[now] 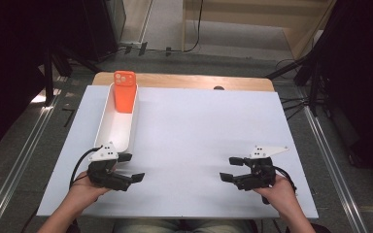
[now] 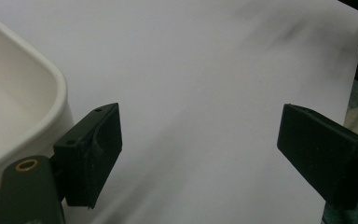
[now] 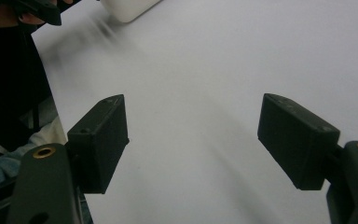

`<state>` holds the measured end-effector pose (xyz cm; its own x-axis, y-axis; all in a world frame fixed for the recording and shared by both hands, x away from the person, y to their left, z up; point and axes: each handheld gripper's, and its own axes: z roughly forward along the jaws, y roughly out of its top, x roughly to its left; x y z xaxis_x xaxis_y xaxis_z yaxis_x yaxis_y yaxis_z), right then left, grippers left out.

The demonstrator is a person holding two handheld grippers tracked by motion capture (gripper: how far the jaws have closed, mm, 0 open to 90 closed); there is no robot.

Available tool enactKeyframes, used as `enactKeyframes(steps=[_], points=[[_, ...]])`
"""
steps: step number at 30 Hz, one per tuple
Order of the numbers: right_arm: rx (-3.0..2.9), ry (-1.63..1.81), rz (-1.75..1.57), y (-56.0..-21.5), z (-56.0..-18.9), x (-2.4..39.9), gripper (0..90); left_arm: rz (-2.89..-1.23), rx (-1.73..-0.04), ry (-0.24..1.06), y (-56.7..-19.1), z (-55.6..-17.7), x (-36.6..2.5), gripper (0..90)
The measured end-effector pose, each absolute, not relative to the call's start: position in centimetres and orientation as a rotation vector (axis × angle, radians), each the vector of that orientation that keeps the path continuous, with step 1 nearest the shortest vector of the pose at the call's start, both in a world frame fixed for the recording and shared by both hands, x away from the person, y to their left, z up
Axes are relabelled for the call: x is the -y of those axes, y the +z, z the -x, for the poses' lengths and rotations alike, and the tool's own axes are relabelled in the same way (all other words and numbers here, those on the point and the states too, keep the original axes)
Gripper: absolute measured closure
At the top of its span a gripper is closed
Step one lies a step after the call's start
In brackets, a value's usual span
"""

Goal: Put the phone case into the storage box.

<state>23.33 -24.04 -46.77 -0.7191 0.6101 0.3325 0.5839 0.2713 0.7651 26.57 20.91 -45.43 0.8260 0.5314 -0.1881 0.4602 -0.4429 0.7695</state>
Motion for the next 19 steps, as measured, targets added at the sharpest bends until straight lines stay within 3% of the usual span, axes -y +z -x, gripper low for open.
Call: enactKeyframes(steps=[19], points=[[-2.500,1.454,-1.169,-46.84,-23.30,23.87,23.0,-2.104,-0.729,0.100,-45.33,-26.69,-21.21,13.7]])
